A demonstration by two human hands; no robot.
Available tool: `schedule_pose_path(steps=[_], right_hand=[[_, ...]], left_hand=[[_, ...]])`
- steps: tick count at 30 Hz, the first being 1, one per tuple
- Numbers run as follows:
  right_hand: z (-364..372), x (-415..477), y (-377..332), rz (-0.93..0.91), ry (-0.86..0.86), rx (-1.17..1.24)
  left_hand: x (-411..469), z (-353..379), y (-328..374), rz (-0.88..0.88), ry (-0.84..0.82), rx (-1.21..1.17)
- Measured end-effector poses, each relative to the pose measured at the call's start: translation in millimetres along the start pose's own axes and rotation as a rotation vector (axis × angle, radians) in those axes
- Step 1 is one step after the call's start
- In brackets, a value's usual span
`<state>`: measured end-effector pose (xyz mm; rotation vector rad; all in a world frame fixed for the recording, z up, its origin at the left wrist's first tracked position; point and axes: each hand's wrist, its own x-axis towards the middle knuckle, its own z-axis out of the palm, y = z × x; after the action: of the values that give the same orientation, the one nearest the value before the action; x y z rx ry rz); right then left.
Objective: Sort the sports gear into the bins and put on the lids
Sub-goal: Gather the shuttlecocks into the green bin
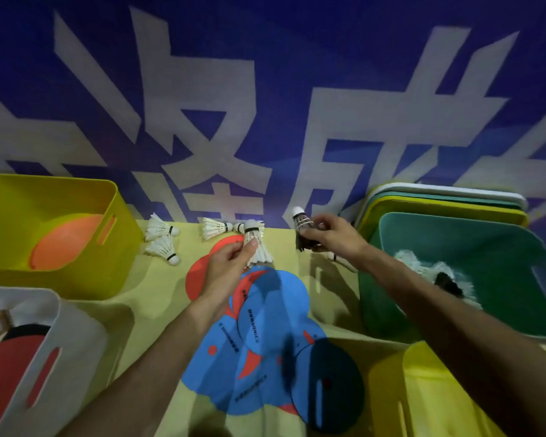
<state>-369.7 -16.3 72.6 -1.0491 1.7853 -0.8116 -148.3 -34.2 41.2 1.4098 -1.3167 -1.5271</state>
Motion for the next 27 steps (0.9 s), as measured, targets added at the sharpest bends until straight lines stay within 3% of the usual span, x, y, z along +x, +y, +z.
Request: schedule_pose_path(steps=[5, 16, 22, 27], right_hand=[[-56, -42, 3, 0.000, 0.103, 0.236], [-163, -122, 83, 0.062, 0.377, 0.352], [-187, -139, 108, 0.153, 0.487, 0.249], [-195, -141, 109, 0.155, 0.525, 0.118]], left_hand=[[-28, 45, 36, 0.046, -0.061, -0.050], [-69, 191, 66, 0.019, -0.324, 0.042], [-77, 235, 63, -0.098, -0.361, 0.027], [-83, 236, 67, -0.050, -0.358, 0.072]])
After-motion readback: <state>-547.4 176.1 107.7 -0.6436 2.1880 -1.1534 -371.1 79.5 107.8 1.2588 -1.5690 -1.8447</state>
